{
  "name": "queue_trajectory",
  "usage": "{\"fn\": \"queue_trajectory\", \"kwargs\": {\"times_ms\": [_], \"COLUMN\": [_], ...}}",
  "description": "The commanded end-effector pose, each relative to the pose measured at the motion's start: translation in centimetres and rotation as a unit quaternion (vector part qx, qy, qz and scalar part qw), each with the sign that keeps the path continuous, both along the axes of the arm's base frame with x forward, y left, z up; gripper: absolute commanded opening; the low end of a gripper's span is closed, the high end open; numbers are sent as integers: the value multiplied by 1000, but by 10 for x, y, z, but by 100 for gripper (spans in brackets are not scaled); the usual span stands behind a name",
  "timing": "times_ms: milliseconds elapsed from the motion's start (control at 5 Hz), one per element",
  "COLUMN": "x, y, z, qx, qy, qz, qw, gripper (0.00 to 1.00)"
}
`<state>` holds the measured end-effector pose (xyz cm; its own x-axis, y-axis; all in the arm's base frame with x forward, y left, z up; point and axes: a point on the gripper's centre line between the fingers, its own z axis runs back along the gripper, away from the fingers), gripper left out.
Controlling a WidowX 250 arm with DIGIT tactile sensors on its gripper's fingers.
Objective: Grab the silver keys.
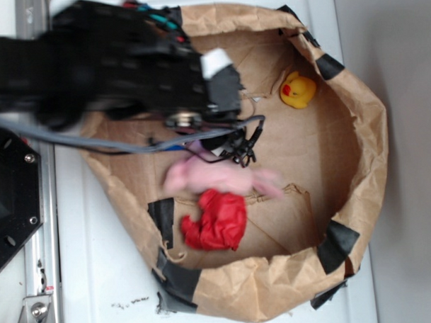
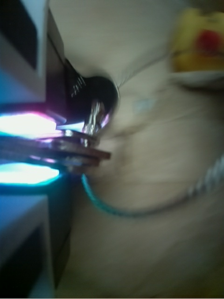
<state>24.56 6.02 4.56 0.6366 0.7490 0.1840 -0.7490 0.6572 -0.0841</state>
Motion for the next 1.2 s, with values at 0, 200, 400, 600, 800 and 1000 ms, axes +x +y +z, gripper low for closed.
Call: {"fn": "queue_trajectory", "kwargs": {"times_ms": [0,200,400,600,800,1000], "x": [12,12,8,3,0,-2], "y": [9,5,-4,-9,-12,-10], "z": [52,44,41,34,22,18], "qx": [-38,-35,-32,-42,-29,-25], "qy": [-40,-24,-24,-10,-1,2], "qz": [8,4,-20,-38,-49,-43], "qw": [998,999,999,998,998,999], "gripper": [0,0,0,0,0,0]}}
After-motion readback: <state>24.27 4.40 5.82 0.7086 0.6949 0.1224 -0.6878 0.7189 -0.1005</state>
